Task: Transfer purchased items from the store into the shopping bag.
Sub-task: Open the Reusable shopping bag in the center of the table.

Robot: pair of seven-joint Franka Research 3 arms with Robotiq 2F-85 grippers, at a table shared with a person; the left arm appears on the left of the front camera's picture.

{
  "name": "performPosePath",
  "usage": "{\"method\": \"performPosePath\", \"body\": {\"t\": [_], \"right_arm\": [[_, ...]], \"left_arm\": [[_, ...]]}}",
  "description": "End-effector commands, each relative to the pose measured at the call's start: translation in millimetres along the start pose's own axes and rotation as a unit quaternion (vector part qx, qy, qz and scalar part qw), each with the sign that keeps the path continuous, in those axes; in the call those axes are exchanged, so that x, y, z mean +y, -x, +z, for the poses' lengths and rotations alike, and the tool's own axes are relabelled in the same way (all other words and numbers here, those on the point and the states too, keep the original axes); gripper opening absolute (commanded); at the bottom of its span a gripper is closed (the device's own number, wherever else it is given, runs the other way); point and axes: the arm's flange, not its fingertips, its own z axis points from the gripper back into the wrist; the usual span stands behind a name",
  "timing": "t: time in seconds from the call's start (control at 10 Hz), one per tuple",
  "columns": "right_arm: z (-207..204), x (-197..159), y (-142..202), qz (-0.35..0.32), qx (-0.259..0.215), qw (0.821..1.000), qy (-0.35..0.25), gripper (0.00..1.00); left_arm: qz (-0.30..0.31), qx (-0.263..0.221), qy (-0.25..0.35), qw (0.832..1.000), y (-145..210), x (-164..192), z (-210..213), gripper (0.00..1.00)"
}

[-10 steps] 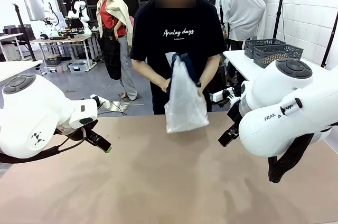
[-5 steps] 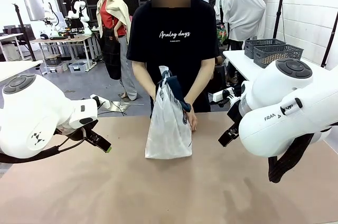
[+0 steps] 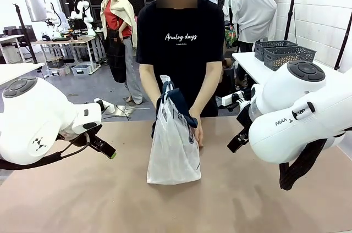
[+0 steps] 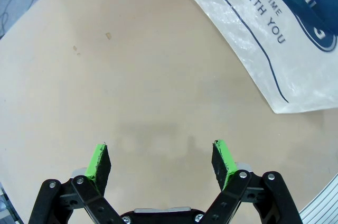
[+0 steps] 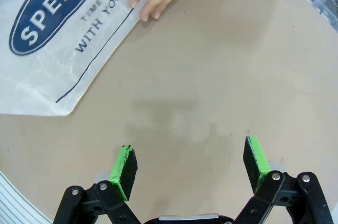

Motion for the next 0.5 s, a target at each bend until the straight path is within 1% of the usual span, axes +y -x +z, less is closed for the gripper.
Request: {"method": "performPosePath", "body": {"t": [0.0,0.4], "right_arm": [[0.0,-0.1,0.0,0.000,0.000,1.000,0.000,1.00],[0.0,0.0,0.0,0.000,0.000,1.000,0.000,1.00]], "left_arm": [[0.001,0.000,0.000,1.000,0.3,1.0,0.0,1.00],[0.000,0.000,0.000,1.000,0.0,0.0,0.0,1.00]]}}
